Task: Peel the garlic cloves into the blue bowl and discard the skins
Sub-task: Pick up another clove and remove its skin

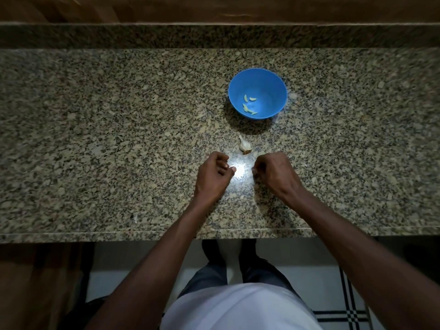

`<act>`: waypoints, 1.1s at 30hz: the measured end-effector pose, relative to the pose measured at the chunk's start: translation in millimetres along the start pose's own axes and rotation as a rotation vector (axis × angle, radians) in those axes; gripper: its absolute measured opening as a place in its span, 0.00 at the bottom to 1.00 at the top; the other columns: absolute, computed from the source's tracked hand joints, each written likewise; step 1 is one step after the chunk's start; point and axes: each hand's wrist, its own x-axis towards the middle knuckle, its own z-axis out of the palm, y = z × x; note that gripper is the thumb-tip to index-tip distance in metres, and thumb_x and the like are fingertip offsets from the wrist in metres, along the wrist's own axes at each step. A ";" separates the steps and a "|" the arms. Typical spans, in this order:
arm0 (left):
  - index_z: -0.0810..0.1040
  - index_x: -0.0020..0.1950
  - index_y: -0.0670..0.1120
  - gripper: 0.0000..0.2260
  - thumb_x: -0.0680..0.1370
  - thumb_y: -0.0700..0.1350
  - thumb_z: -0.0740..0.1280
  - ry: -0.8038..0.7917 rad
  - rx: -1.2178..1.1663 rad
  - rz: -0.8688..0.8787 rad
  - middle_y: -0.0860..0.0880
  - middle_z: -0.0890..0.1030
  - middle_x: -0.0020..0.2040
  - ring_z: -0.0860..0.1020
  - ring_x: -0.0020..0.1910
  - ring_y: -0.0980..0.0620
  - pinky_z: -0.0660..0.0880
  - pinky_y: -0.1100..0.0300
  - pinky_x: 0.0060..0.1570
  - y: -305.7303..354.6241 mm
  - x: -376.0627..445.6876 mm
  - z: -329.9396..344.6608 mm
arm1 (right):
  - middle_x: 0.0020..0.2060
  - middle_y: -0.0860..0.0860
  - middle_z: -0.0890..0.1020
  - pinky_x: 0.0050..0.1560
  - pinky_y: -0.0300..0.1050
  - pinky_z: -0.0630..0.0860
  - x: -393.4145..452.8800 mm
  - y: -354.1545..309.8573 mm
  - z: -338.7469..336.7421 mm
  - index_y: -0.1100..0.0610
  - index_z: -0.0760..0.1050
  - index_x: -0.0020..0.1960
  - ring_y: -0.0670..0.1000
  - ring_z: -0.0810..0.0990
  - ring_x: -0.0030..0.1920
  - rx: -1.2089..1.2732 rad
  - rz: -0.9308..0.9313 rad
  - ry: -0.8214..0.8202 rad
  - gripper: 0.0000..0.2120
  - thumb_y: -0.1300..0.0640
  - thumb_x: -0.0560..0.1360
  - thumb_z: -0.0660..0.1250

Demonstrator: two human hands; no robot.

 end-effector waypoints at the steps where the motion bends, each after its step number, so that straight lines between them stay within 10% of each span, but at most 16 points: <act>1: 0.77 0.59 0.47 0.13 0.77 0.45 0.75 0.014 0.082 0.055 0.51 0.79 0.48 0.80 0.47 0.51 0.81 0.55 0.48 -1.2 0.9 1.3 | 0.31 0.52 0.82 0.32 0.50 0.80 1.8 0.2 0.2 0.59 0.82 0.39 0.50 0.79 0.29 -0.048 -0.006 0.008 0.08 0.63 0.77 0.72; 7: 0.76 0.71 0.43 0.26 0.76 0.50 0.76 -0.031 0.445 0.240 0.46 0.72 0.67 0.65 0.68 0.47 0.69 0.53 0.65 -6.4 3.3 4.9 | 0.32 0.54 0.69 0.31 0.54 0.68 1.6 -15.1 -3.0 0.56 0.64 0.34 0.52 0.64 0.30 -0.263 -0.220 -0.066 0.18 0.64 0.82 0.61; 15: 0.78 0.69 0.44 0.25 0.74 0.51 0.76 -0.021 0.438 0.215 0.47 0.72 0.68 0.64 0.69 0.47 0.69 0.53 0.63 -6.1 4.8 3.9 | 0.36 0.56 0.74 0.33 0.55 0.78 2.0 -10.5 1.1 0.60 0.71 0.38 0.53 0.74 0.32 -0.314 -0.295 -0.123 0.15 0.65 0.83 0.61; 24: 0.79 0.67 0.45 0.23 0.74 0.50 0.76 -0.027 0.455 0.188 0.49 0.71 0.67 0.64 0.68 0.48 0.69 0.54 0.61 -0.8 5.0 4.1 | 0.33 0.52 0.69 0.30 0.48 0.66 14.2 -10.3 0.1 0.52 0.62 0.34 0.47 0.63 0.30 -0.146 -0.266 -0.116 0.20 0.64 0.84 0.57; 28: 0.81 0.64 0.44 0.19 0.74 0.44 0.77 -0.015 0.219 0.142 0.54 0.72 0.59 0.73 0.59 0.56 0.75 0.69 0.56 9.9 -1.4 3.2 | 0.38 0.54 0.86 0.38 0.42 0.84 25.0 -1.8 -9.4 0.61 0.85 0.44 0.50 0.86 0.35 0.272 0.106 -0.182 0.04 0.65 0.78 0.73; 33: 0.85 0.60 0.44 0.14 0.75 0.39 0.77 -0.123 -0.280 -0.080 0.49 0.86 0.53 0.85 0.50 0.54 0.83 0.62 0.45 28.1 -12.6 9.1 | 0.48 0.62 0.88 0.49 0.44 0.84 -3.6 6.3 -19.3 0.69 0.83 0.56 0.57 0.89 0.50 1.007 0.407 -0.242 0.08 0.67 0.78 0.72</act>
